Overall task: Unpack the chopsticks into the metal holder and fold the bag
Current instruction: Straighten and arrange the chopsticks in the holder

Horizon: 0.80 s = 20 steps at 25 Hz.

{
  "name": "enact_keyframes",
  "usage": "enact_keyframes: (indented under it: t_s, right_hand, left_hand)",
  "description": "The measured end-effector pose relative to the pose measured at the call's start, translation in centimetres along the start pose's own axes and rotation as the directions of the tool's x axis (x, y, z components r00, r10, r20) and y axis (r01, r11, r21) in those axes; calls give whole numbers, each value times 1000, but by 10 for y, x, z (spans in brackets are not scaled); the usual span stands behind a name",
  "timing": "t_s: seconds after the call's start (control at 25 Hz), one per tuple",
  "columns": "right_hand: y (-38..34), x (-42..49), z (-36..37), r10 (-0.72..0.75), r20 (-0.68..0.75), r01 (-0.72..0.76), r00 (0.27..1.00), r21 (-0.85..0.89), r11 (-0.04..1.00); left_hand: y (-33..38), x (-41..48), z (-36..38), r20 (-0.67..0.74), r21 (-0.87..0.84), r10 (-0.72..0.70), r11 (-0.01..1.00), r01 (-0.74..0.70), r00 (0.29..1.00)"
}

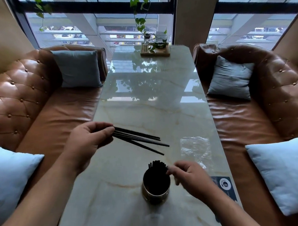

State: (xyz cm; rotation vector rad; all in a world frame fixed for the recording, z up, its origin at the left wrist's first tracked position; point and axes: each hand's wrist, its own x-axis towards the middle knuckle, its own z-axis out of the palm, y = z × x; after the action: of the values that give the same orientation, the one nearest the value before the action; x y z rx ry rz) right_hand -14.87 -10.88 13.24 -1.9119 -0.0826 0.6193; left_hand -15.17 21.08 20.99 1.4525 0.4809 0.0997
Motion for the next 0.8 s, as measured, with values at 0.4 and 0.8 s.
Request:
enact_keyframes:
  t_s: [0.4, 0.8]
  right_hand:
    - [-47, 26, -3, 49, -146, 29, 988, 492, 870]
    - [4, 34, 19, -104, -87, 41, 991, -540, 841]
  left_hand:
    - [-107, -38, 54, 208, -146, -377, 900, 410, 902]
    - [-133, 10, 92, 265, 821, -136, 551, -149, 955]
